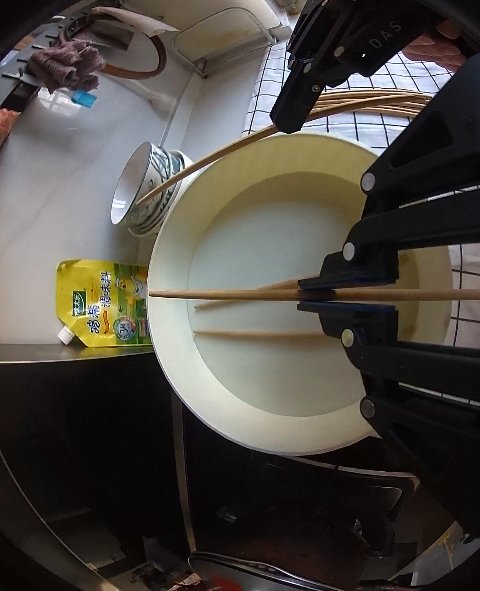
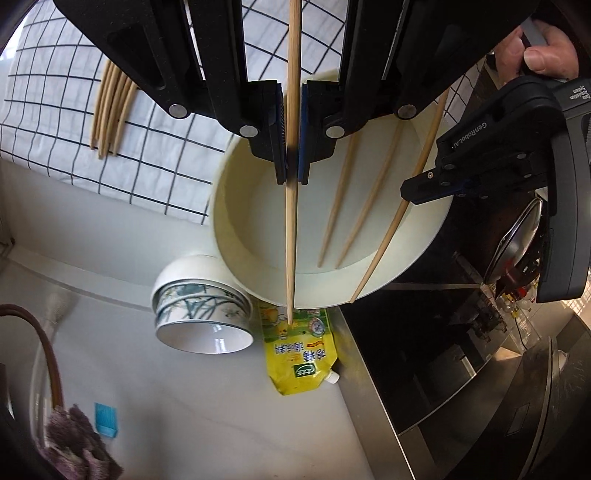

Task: Organize utensils
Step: 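Lift both held chopsticks and carry them over the white basin, then open the left tool to drop its chopstick while the right tool releases its chopstick into the basin, then move both open tools back over the remaining chopsticks on the cloth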

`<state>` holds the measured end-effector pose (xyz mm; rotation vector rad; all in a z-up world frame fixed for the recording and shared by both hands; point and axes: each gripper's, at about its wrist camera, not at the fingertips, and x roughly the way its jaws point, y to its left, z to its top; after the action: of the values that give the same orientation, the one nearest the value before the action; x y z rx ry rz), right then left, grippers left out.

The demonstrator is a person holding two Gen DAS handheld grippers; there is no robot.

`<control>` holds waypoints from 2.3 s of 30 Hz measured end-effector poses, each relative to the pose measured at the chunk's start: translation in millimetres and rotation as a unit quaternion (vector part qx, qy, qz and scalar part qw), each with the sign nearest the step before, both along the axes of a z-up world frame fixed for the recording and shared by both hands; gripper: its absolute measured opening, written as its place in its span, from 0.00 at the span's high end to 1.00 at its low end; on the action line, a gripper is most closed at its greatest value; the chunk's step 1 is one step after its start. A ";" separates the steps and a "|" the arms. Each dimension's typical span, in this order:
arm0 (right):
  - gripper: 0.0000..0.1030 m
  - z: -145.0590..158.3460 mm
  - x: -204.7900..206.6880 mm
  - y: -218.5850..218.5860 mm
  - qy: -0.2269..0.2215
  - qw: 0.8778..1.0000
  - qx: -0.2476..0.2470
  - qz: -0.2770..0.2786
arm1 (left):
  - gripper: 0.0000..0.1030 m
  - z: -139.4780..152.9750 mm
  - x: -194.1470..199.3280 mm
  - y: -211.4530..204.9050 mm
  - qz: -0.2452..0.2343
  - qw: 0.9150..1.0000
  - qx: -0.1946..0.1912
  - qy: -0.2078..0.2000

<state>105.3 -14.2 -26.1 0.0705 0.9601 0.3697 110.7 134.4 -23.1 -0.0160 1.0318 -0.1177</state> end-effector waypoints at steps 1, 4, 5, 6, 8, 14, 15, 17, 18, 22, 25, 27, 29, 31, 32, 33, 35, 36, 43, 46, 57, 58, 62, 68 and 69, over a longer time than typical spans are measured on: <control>0.94 -2.0 6.4 5.9 0.005 1.000 0.001 0.003 | 0.93 -2.4 4.2 3.6 0.003 1.000 -0.001 0.002; 0.94 -8.1 22.8 18.6 0.015 1.000 0.000 0.009 | 0.93 -10.8 14.3 10.6 0.009 1.000 -0.006 0.008; 0.94 -10.4 27.2 21.4 0.018 1.000 0.000 0.009 | 0.93 -13.6 17.0 11.8 0.010 1.000 -0.007 0.010; 0.94 -13.8 32.4 23.6 0.024 1.000 0.002 0.009 | 0.93 -16.7 19.3 13.4 0.011 1.000 -0.006 0.012; 0.94 -22.4 42.9 27.1 0.040 0.999 0.008 0.007 | 0.93 -22.7 24.5 16.6 0.013 1.000 -0.007 0.017; 0.94 -44.0 61.5 35.6 0.078 0.997 0.014 0.003 | 0.93 -38.4 38.9 22.8 0.019 0.999 -0.012 0.033; 0.94 -47.0 63.4 37.1 0.082 0.997 0.012 0.003 | 0.93 -41.0 40.6 23.5 0.019 0.999 -0.011 0.036; 0.94 -51.8 65.6 39.0 0.088 0.996 0.009 0.002 | 0.93 -45.7 45.2 24.7 0.021 0.999 -0.010 0.042; 0.94 -53.9 66.3 39.3 0.091 0.996 0.009 0.001 | 0.93 -47.3 46.3 25.3 0.022 0.999 -0.010 0.044; 0.94 -60.1 66.3 39.2 0.102 0.995 0.006 0.001 | 0.93 -51.3 48.4 27.6 0.024 0.998 -0.011 0.051; 0.94 -61.3 64.9 39.1 0.104 0.995 0.003 0.000 | 0.81 -50.0 48.0 28.7 0.027 0.998 -0.010 0.046; 0.91 -59.5 63.4 37.6 0.101 0.995 0.004 0.001 | 0.71 -48.0 48.7 29.4 0.030 0.999 -0.010 0.042; 0.91 -56.7 61.3 37.2 0.093 0.996 -0.003 -0.001 | 0.66 -45.3 48.7 30.9 0.032 0.999 -0.011 0.037; 0.91 -54.1 59.7 36.0 0.089 0.996 -0.004 -0.003 | 0.66 -42.2 49.1 31.7 0.033 0.999 -0.012 0.034; 0.91 -52.7 58.2 35.3 0.087 0.996 -0.004 -0.004 | 0.66 -41.0 48.2 31.8 0.034 0.999 -0.012 0.033; 0.91 -51.5 58.8 35.0 0.085 0.996 -0.004 -0.004 | 0.66 -40.4 46.6 32.0 0.035 0.999 -0.013 0.032; 0.91 -48.9 55.6 34.3 0.081 0.997 -0.007 -0.006 | 0.66 -38.8 45.1 32.6 0.035 0.999 -0.015 0.030; 0.91 -47.5 53.8 33.9 0.080 0.997 -0.007 -0.006 | 0.66 -37.7 43.7 32.5 0.035 0.999 -0.015 0.028; 0.91 -37.7 43.0 30.0 0.070 0.997 -0.009 -0.010 | 0.66 -27.8 34.9 30.3 0.029 0.999 -0.015 0.016; 0.91 -32.4 35.6 27.6 0.065 0.998 -0.010 -0.012 | 0.66 -23.4 31.4 30.0 0.029 0.999 -0.015 0.009; 0.91 -10.3 2.4 13.8 0.036 0.999 0.001 -0.029 | 0.60 -3.9 2.6 24.7 0.022 1.000 -0.010 -0.017; 0.91 -8.5 -0.6 12.2 0.034 0.999 0.003 -0.031 | 0.59 -2.3 -0.5 23.7 0.020 1.000 -0.010 -0.020; 0.91 -1.3 -13.4 6.9 0.023 0.999 0.004 -0.037 | 0.59 2.5 -11.1 19.8 0.013 1.000 -0.011 -0.025; 0.91 4.1 -29.9 -2.5 0.015 0.999 0.005 -0.045 | 0.57 7.9 -28.4 11.1 0.004 0.999 -0.011 -0.031; 0.91 4.1 -32.2 -4.3 0.015 0.999 0.006 -0.046 | 0.57 8.2 -30.8 9.5 0.003 0.999 -0.012 -0.031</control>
<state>73.1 -18.5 -22.0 0.1302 0.9803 0.2900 80.0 144.0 -14.9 -0.0374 0.9689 -0.1243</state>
